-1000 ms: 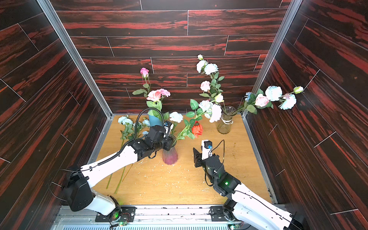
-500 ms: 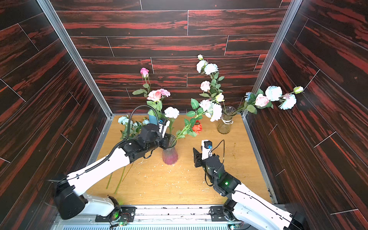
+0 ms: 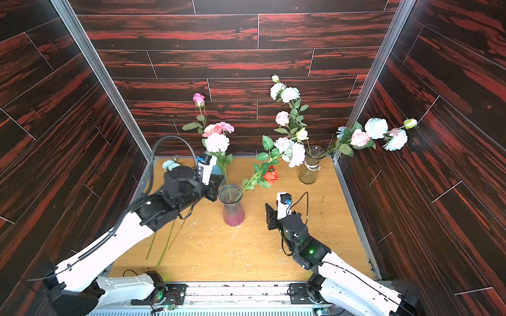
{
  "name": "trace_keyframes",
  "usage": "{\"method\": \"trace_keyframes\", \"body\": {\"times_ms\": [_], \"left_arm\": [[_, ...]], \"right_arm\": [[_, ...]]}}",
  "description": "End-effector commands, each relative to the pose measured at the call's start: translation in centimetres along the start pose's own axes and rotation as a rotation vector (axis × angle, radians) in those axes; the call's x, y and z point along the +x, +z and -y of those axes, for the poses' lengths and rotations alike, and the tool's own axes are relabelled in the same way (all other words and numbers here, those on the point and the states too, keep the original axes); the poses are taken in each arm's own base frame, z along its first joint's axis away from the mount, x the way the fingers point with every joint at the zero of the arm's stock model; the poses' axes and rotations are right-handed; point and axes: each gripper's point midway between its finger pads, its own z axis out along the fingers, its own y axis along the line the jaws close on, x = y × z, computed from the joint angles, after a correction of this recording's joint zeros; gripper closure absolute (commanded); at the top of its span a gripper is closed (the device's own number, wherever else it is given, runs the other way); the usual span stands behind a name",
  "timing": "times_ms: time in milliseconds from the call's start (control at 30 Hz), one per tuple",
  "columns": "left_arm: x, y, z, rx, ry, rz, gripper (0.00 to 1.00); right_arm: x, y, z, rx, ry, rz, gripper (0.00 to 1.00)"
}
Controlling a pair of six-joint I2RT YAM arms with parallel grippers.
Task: Pick out blue flowers from the vase
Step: Place the flower at the center of the board.
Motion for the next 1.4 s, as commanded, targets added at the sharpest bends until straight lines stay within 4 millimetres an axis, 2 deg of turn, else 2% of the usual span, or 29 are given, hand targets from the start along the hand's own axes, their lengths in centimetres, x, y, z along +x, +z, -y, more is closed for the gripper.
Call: {"method": "trace_keyframes", "body": {"times_ms": [0, 167, 300, 600, 733, 900, 1167, 1267, 1367], "left_arm": [[-3.7, -3.9, -0.3, -0.011, 0.015, 0.083, 1.00], [-6.1, -6.4, -0.4, -0.016, -0.008, 0.137, 1.00], [-7.1, -8.1, -1.7, -0.096, -0.013, 0.141, 1.00], [-7.5, -12.3, -5.0, -0.278, 0.016, 0.101, 1.00], [-6.3, -12.6, -6.4, -0.364, 0.048, 0.052, 1.00], [-2.8, -10.5, -8.4, -0.486, 0.115, -0.085, 1.00], [3.6, -4.6, -11.9, -0.622, 0.168, -0.322, 1.00], [6.3, -2.4, -13.2, -0.590, 0.103, -0.412, 1.00], [9.0, -0.5, -13.7, -0.522, 0.029, -0.487, 1.00]], "right_arm": [[-0.6, 0.1, 0.1, 0.007, 0.018, 0.015, 0.50], [-0.3, 0.2, 0.5, 0.021, 0.027, 0.014, 0.31], [-0.2, 0.4, 0.7, 0.025, 0.035, 0.008, 0.22], [0.0, 0.6, 0.9, 0.023, 0.045, -0.004, 0.18], [0.0, 0.6, 1.0, 0.023, 0.049, -0.003, 0.18], [0.1, 0.7, 1.1, 0.023, 0.053, -0.010, 0.14], [0.1, 0.7, 1.2, 0.025, 0.057, -0.011, 0.11], [0.1, 0.7, 1.1, 0.020, 0.056, -0.012, 0.11], [0.1, 0.7, 1.1, 0.017, 0.057, -0.012, 0.11]]}}
